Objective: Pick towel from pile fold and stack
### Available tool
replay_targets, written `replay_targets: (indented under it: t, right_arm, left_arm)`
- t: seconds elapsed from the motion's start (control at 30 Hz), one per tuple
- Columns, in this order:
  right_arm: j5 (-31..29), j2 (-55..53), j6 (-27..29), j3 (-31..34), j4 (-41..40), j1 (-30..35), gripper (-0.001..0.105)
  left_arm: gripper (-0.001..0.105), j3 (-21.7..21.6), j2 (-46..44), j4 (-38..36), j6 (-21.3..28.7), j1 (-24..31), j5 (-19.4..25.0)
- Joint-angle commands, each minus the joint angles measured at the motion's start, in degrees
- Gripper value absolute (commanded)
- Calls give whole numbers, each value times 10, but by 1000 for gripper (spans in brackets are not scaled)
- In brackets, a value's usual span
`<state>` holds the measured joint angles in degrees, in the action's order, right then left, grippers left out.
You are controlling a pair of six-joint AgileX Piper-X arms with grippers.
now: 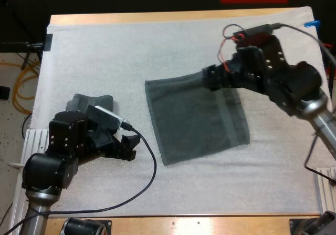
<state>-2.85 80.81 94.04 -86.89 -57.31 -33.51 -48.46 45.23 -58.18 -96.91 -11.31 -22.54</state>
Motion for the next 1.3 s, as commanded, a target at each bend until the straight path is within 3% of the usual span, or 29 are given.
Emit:
replay_targets:
  t: [0.0, 0.33, 0.63, 0.7, 0.93, 1.1, 1.27]
  right_arm:
    - [-23, -14, 10, -5, -23, 3, 77]
    - [-2, -92, 9, 77, -62, 116, 77]
    - [67, -148, 9, 233, -54, 229, 76]
    - [104, -153, 9, 282, -34, 248, 76]
    - [142, -150, -6, 396, 33, 261, 76]
    - [195, -132, -65, 473, 121, 261, 76]
    - [253, -77, -116, 502, 193, 261, 76]
  left_arm:
    - [66, -3, -3, 8, -1, 0, -3]
    - [66, -3, -3, 6, -1, 0, -4]
    - [66, -3, -3, 6, -1, 0, -4]
    - [66, -3, -3, 6, -1, 0, -4]
    - [66, -3, -3, 6, -1, 0, -4]
    - [66, -3, -3, 6, -1, 0, -12]
    - [66, -3, -3, 6, -1, 0, -26]
